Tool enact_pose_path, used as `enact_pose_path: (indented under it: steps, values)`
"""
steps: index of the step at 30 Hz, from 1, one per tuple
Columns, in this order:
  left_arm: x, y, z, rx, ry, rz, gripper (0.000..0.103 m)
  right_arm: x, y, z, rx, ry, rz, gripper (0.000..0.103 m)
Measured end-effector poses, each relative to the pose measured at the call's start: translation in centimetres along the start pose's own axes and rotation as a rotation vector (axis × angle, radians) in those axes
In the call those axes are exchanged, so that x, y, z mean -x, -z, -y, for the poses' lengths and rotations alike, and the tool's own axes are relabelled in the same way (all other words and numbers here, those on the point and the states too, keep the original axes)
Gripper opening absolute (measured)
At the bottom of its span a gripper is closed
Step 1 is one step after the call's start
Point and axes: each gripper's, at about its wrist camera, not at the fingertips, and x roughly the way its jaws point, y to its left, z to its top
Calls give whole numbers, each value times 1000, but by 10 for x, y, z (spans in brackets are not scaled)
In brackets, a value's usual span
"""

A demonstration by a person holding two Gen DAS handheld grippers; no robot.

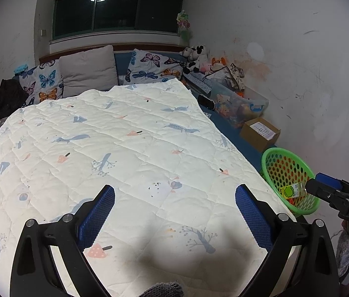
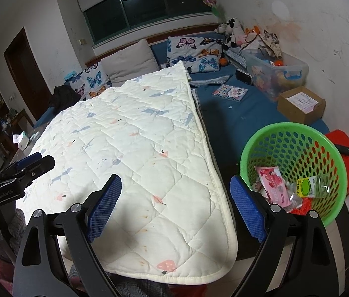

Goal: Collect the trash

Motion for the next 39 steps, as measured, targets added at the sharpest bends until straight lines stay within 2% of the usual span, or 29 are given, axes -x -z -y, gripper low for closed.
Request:
enact_pose_path:
  steps: [39]
  values:
    - [-1,7,0,5,-3,0,95,-4,-2,-7,5,-9,-9,89]
